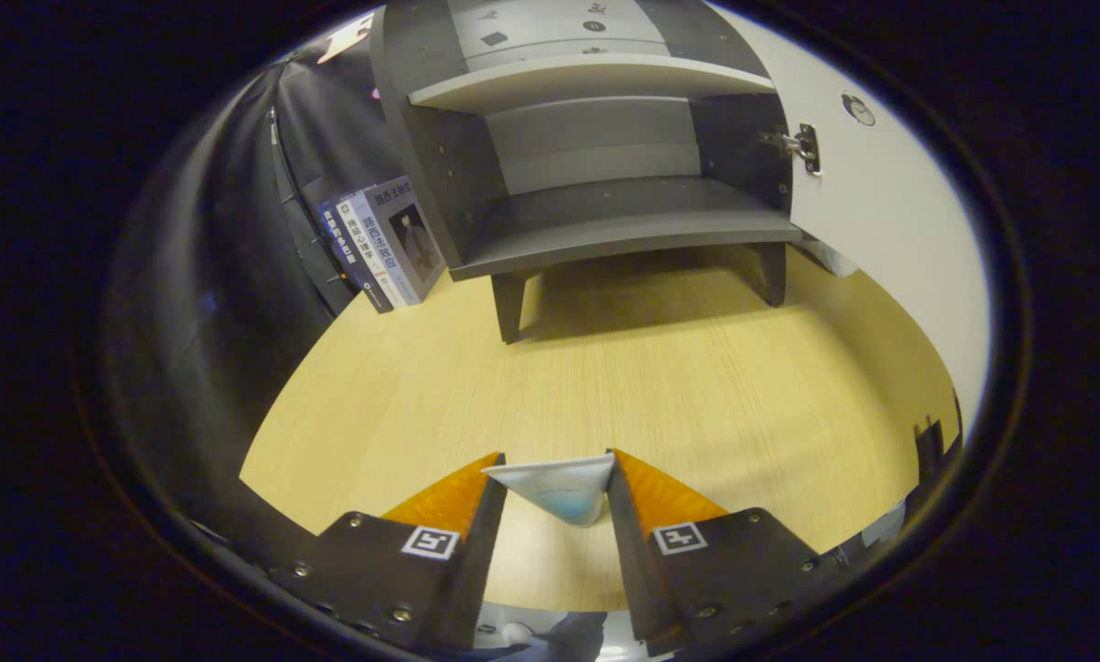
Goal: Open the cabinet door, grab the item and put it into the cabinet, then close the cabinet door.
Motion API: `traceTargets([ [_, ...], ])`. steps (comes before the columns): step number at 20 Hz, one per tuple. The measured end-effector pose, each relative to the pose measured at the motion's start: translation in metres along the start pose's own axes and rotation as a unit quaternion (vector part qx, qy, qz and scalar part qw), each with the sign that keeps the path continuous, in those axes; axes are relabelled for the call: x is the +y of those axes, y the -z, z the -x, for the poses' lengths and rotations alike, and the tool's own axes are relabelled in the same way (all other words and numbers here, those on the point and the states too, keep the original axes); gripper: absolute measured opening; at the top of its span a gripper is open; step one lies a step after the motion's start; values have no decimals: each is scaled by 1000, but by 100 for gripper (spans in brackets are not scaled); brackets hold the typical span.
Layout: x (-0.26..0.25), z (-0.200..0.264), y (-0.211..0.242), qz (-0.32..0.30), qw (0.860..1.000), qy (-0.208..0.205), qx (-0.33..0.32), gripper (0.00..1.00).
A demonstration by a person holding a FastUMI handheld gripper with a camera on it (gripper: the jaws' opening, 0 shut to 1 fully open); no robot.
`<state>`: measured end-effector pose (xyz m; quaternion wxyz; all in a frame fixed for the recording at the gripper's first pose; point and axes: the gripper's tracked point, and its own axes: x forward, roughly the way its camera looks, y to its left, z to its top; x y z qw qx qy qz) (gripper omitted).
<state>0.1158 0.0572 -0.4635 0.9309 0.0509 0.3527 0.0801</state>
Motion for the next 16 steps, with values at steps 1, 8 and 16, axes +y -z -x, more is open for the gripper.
traceTargets([
  [1, 0, 1, 0, 1, 1000, 0, 2, 62],
  [8, 7, 21, -44, 12, 999, -10, -45, 55],
  [16, 26, 95, -192, 16, 987, -42, -152, 55],
])
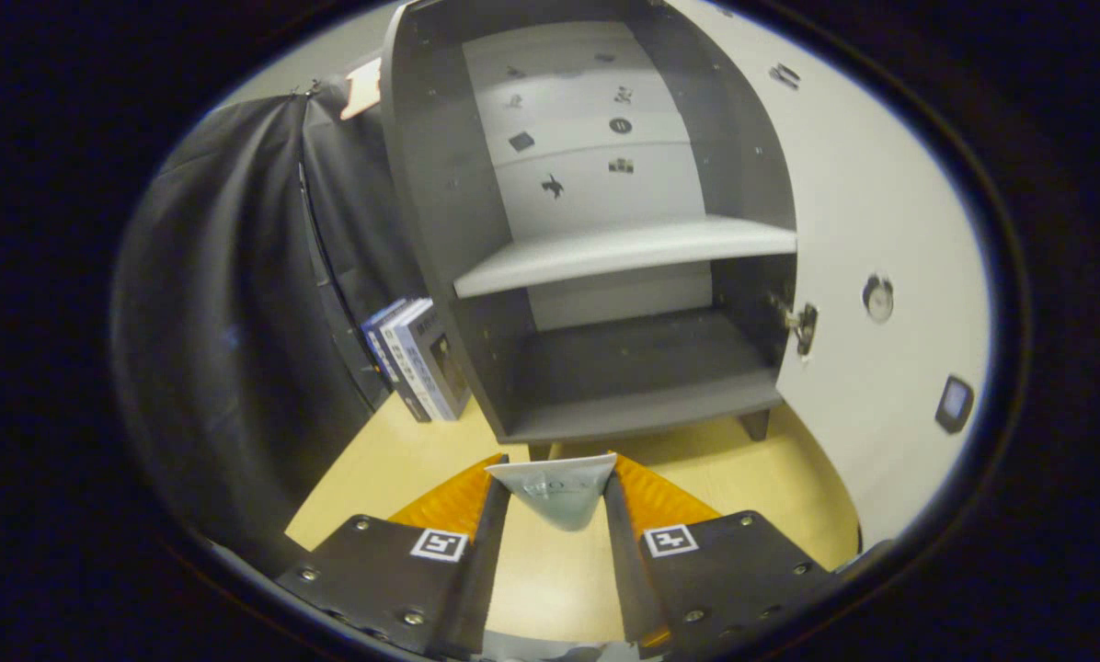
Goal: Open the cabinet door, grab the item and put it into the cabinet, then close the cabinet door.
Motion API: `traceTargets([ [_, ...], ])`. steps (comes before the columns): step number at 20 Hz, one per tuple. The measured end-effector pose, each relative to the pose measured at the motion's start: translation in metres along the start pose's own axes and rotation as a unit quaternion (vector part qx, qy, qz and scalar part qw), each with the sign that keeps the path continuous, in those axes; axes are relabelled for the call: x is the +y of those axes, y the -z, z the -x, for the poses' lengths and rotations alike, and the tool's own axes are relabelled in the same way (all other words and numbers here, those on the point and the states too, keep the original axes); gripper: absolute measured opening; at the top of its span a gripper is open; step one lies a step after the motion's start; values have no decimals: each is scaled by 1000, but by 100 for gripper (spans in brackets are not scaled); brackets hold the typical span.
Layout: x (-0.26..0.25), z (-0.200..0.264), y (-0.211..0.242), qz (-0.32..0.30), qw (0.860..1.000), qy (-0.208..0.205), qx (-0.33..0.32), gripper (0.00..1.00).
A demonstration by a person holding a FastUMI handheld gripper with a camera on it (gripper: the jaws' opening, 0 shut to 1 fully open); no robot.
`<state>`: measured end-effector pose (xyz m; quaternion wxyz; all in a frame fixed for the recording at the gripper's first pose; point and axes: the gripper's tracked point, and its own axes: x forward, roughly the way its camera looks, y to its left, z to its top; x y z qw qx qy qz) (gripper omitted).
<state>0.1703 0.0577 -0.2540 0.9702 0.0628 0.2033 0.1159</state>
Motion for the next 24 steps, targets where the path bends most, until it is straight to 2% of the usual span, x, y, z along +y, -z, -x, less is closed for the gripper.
traceTargets([
  [5, 7, -4, -106, 27, 997, -8, -69, 55],
  [11, -7, -50, -203, 36, 993, 5, -117, 55],
  [14, -22, -84, -227, 39, 993, 21, -110, 55],
  [19, -39, -129, -222, 29, 996, 36, -77, 55],
  [24, -50, -144, -230, 11, 995, 42, -85, 55],
])
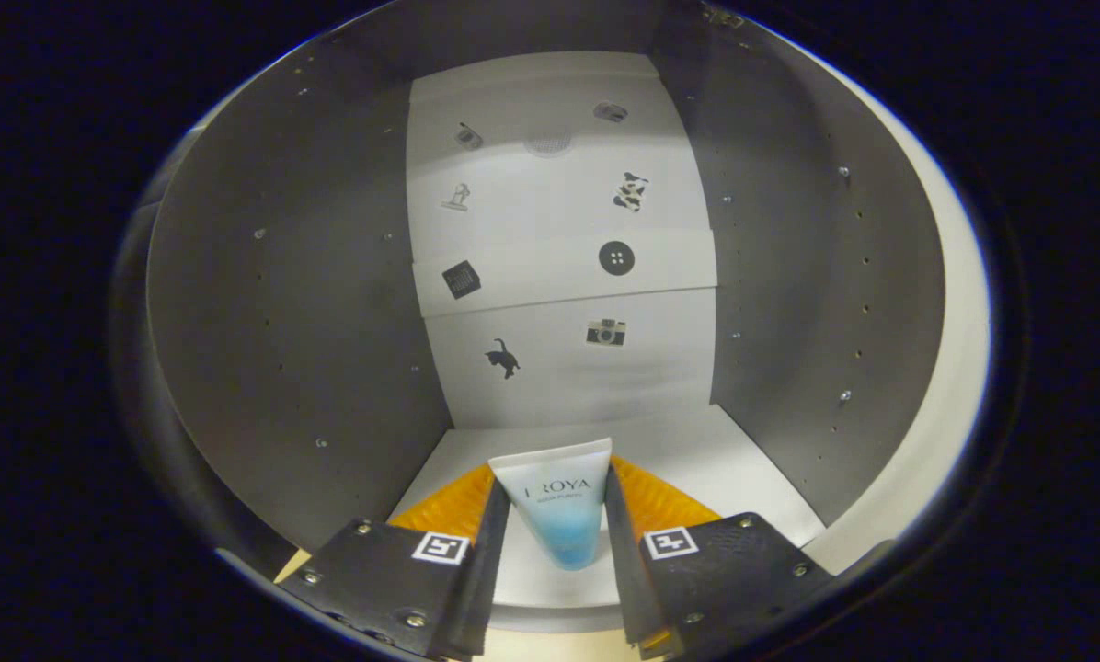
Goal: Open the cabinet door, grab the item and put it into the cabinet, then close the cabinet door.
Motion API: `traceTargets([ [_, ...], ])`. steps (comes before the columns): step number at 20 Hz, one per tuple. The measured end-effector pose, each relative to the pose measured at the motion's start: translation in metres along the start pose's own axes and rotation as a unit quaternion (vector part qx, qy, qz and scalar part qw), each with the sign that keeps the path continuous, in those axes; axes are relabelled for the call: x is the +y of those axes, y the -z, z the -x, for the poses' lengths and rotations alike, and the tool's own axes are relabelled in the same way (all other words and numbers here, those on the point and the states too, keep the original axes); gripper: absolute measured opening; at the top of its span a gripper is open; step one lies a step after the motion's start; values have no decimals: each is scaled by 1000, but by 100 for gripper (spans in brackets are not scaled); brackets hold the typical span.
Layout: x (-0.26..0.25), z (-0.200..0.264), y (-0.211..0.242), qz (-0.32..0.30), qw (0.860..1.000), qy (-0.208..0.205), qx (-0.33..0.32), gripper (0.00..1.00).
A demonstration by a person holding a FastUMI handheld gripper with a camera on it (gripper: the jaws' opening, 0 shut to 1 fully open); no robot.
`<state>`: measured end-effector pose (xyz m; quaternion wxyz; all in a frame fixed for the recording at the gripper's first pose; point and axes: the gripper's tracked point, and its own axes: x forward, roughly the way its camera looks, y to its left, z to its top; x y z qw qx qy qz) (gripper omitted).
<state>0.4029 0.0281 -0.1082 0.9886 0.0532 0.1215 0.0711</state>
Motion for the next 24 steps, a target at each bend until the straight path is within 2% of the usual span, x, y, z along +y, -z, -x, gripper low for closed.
traceTargets([
  [4, 0, -4, -2, -15, 1000, -1, -5, 56],
  [9, -2, 6, -13, -24, 999, 5, -26, 78],
  [14, 1, 43, -25, 15, 997, 18, -67, 100],
  [18, 11, 91, -26, 18, 997, 13, -76, 100],
  [24, 14, 176, -18, 40, 995, 35, -89, 100],
])
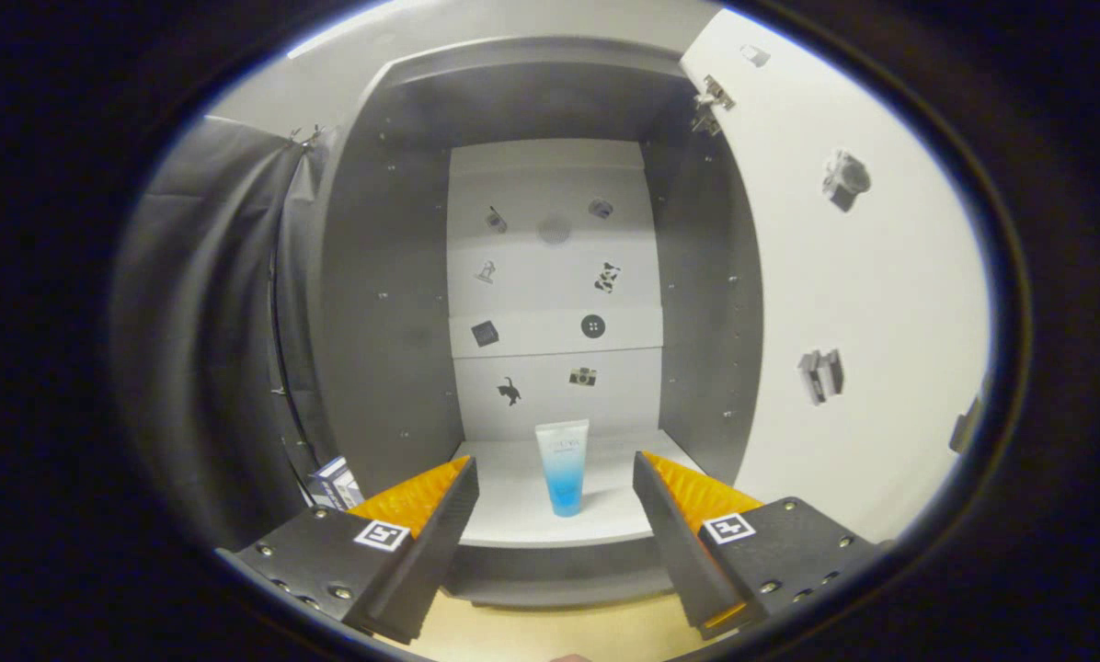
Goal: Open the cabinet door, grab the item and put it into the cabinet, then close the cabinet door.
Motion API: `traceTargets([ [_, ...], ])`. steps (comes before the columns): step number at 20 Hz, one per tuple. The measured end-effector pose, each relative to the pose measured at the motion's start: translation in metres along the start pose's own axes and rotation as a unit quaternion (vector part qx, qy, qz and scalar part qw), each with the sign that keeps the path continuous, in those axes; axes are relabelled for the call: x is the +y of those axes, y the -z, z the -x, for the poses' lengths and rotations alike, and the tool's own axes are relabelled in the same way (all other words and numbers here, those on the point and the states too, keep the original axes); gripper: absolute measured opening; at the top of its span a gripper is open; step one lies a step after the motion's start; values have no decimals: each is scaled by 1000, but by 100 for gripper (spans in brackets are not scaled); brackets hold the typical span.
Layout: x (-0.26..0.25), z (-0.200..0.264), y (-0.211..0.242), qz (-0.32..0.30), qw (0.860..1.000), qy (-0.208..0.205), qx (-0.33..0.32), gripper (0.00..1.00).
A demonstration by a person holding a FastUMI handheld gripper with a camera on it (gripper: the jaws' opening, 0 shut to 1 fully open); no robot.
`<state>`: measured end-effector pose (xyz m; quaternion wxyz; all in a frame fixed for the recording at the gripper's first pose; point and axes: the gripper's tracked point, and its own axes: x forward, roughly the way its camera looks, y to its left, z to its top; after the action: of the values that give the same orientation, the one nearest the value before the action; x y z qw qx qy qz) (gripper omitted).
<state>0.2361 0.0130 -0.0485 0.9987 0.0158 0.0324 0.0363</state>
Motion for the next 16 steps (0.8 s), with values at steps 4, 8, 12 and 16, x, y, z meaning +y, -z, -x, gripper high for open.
traceTargets([
  [4, -8, 69, 5, 27, 999, 28, 7, 100],
  [8, -16, 140, 12, 43, 998, 46, 12, 100],
  [12, -47, 203, 17, 44, 995, 84, 24, 100],
  [16, -93, 257, 15, 35, 993, 113, 26, 100],
])
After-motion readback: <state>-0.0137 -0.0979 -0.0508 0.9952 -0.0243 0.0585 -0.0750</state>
